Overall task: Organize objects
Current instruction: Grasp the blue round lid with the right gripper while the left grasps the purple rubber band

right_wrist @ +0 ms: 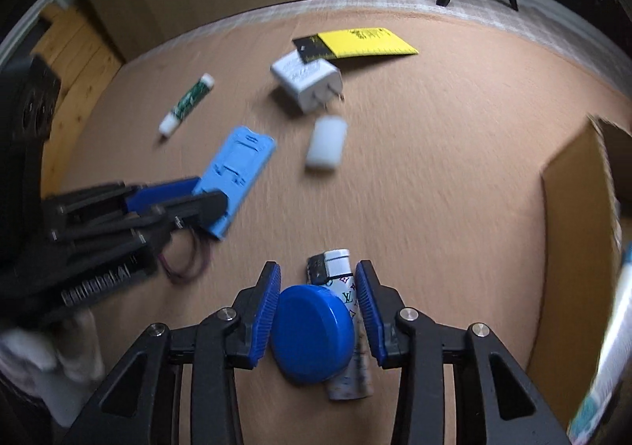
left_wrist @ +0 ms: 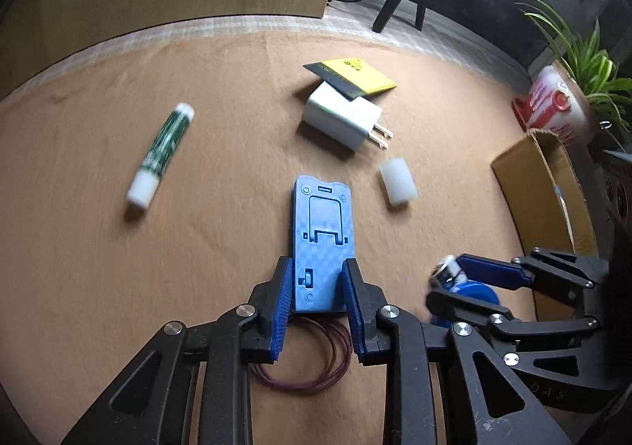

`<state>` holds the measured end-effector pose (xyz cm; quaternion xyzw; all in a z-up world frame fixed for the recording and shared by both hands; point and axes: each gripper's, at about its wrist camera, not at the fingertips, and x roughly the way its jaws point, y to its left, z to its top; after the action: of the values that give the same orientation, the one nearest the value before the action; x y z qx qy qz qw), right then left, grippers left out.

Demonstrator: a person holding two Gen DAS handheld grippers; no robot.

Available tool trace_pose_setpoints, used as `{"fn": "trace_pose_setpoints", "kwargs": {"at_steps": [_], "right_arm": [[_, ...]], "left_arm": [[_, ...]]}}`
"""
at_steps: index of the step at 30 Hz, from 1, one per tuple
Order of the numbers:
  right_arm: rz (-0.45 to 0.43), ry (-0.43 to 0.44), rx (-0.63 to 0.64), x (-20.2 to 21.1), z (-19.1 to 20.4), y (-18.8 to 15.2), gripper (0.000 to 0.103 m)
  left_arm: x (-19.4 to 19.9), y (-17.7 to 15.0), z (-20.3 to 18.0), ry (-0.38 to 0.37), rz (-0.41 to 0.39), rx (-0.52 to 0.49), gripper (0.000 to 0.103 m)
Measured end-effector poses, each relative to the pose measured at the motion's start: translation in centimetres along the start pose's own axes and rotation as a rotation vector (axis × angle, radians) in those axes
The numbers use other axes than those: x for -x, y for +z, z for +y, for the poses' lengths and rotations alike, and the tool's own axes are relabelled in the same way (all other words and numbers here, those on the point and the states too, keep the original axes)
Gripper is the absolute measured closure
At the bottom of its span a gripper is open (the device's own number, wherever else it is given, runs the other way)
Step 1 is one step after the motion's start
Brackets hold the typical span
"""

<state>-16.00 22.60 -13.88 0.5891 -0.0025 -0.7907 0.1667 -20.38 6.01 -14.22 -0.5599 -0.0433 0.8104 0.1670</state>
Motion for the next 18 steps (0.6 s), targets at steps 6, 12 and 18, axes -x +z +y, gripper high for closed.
{"fn": "trace_pose_setpoints", "kwargs": {"at_steps": [6, 12, 18], "right_arm": [[-0.026, -0.086, -0.105, 1.4, -2.5, -1.2, 0.068], [-0.081, 0.063, -0.218, 4.1, -4.3, -2.0, 0.066], [-0.064, 0.189, -0.248, 4.6, -4.1, -2.8, 0.066]], "left_arm": [[1.2, -2.1, 0.4, 0.014, -0.01, -0.006, 0.075], [2.5, -3.2, 1.7, 0.096, -0.025, 0.003, 0.074], [4.3, -4.5, 3.3, 0.109, -0.043, 0.033, 0.063]]}}
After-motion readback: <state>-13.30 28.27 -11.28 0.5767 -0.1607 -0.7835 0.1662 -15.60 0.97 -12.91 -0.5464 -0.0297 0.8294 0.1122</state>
